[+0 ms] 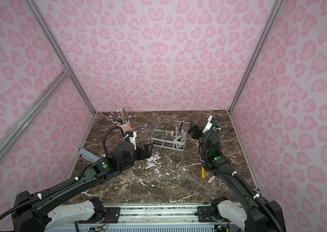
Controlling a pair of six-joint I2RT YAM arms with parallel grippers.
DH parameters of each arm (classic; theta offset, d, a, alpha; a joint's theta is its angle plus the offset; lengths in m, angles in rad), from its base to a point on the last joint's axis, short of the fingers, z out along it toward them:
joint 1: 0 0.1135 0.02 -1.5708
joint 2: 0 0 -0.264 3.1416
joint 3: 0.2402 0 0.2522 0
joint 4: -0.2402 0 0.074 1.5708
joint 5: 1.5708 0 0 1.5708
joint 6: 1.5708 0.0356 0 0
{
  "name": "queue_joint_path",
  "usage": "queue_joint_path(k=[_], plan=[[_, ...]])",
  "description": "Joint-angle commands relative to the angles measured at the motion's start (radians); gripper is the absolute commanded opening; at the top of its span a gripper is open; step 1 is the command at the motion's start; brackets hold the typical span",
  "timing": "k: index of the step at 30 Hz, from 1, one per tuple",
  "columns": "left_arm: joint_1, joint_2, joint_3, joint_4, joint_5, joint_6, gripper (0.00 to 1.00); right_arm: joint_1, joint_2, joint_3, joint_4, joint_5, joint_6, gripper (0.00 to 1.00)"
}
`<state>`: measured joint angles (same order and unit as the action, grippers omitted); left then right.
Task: Place the toothbrush into the toothbrush holder
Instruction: Place the toothbrush in the toothbrush holder, then pick up the toothbrush from the center of the board.
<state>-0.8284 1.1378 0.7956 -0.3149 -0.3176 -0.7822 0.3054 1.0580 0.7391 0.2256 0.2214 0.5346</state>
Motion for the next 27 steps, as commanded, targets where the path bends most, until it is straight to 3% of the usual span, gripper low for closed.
queue_joint_path(k=[1, 6, 12, 23, 27], plan=[[-0.001, 0.002, 0.023, -0.04, -0.086, -0.026, 0.98, -0.003, -0.035, 0.014, -0.274, 0.097, 0.034, 0.99], [-0.001, 0.001, 0.04, -0.09, -0.173, -0.041, 0.98, -0.005, -0.106, -0.037, -0.41, 0.147, 0.063, 0.99], [0.0, -0.016, 0.02, -0.075, -0.186, -0.054, 0.98, -0.015, -0.15, -0.099, -0.468, 0.163, 0.092, 0.99], [-0.001, 0.006, 0.024, -0.094, -0.19, -0.063, 0.98, -0.093, -0.02, -0.123, -0.505, 0.067, 0.092, 0.99], [-0.001, 0.017, 0.025, -0.098, -0.182, -0.064, 0.98, -0.099, 0.053, -0.111, -0.503, 0.048, 0.076, 0.94]])
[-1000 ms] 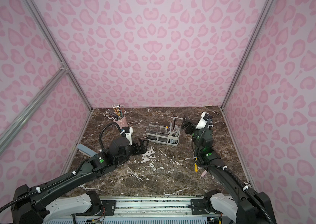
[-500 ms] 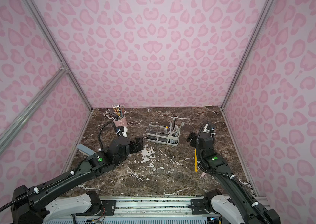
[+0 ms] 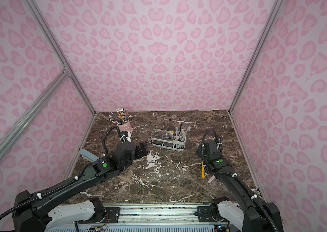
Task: Place the toothbrush into the toothbrush holder
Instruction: Pick up the toothbrush from the center of the board.
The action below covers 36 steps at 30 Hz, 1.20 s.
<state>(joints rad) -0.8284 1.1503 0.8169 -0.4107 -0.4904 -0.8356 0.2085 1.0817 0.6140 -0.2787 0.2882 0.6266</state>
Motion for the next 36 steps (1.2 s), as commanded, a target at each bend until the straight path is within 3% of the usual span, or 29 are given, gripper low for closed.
queue_joint_path(k=[1, 10, 20, 27, 31, 36], plan=[[0.0, 0.006, 0.002, -0.004, -0.01, -0.012, 0.98, -0.004, 0.05, 0.02, -0.005, -0.019, -0.013, 0.93], [0.0, 0.027, -0.007, -0.003, -0.01, -0.027, 0.98, -0.003, 0.289, 0.13, -0.037, -0.054, -0.054, 0.83], [-0.001, 0.038, -0.018, 0.001, -0.016, -0.04, 0.98, -0.004, 0.419, 0.171, -0.007, -0.011, -0.074, 0.77], [-0.001, 0.057, -0.015, -0.002, -0.012, -0.04, 0.98, -0.024, 0.481, 0.188, 0.023, -0.019, -0.088, 0.67], [0.0, 0.061, -0.016, -0.002, -0.012, -0.043, 0.98, -0.038, 0.505, 0.196, 0.041, -0.031, -0.099, 0.54], [-0.001, 0.067, -0.015, -0.003, -0.013, -0.045, 0.98, -0.043, 0.537, 0.198, 0.054, -0.03, -0.102, 0.49]])
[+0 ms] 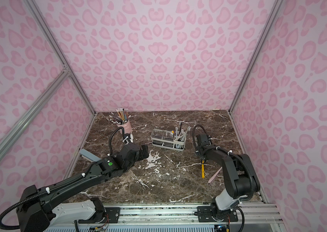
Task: Place the toothbrush into the toothbrush holder
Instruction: Pick up the toothbrush from the center of the board.
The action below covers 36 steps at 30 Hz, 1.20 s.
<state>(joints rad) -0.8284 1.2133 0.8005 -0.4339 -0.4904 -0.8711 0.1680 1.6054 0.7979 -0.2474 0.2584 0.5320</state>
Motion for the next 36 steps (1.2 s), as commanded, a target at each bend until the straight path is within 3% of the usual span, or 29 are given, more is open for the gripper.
queue_joint_path(k=[1, 3, 11, 16, 21, 30, 36], plan=[[-0.001, 0.006, 0.001, 0.021, -0.013, -0.012, 0.98, -0.004, 0.019, 0.015, 0.025, -0.001, -0.009, 0.48], [-0.001, 0.008, 0.001, 0.02, -0.01, -0.015, 0.98, -0.007, 0.032, 0.016, 0.031, 0.002, -0.011, 0.46], [-0.001, 0.022, 0.008, 0.017, -0.009, -0.016, 0.98, -0.012, 0.06, 0.022, 0.042, -0.011, -0.014, 0.23], [-0.001, 0.02, 0.005, 0.015, -0.015, -0.018, 0.98, -0.012, 0.043, 0.012, 0.041, -0.016, -0.015, 0.22], [-0.001, 0.026, 0.006, 0.019, -0.002, -0.02, 0.98, -0.012, 0.042, 0.016, 0.041, -0.027, -0.015, 0.12], [-0.001, 0.034, 0.004, 0.024, 0.028, -0.019, 0.98, -0.012, 0.009, 0.024, 0.03, -0.033, -0.011, 0.06], [-0.001, 0.059, 0.014, 0.05, 0.107, 0.006, 0.98, -0.012, -0.027, 0.022, 0.028, -0.027, -0.008, 0.0]])
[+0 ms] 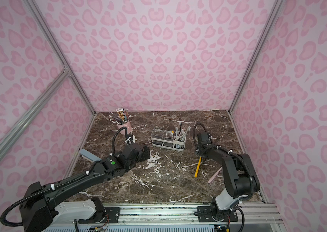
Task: Place the toothbrush into the toothbrush holder
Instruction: Pick up the toothbrush from the center of the board.
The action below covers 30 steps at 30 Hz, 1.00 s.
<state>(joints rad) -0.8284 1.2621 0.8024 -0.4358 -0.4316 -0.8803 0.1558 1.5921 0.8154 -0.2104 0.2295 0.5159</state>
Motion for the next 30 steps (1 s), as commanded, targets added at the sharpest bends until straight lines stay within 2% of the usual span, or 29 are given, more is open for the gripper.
queue_joint_path(k=[1, 18, 30], plan=[[0.0, 0.015, 0.012, 0.057, 0.061, 0.017, 0.98, 0.001, -0.017, 0.004, -0.009, 0.004, 0.01, 0.0], [-0.001, 0.049, -0.014, 0.156, 0.228, 0.05, 0.99, 0.005, -0.11, 0.0, -0.013, -0.001, 0.018, 0.0], [-0.009, 0.127, -0.028, 0.302, 0.401, 0.073, 0.99, 0.034, -0.201, 0.059, -0.088, 0.001, 0.007, 0.0]])
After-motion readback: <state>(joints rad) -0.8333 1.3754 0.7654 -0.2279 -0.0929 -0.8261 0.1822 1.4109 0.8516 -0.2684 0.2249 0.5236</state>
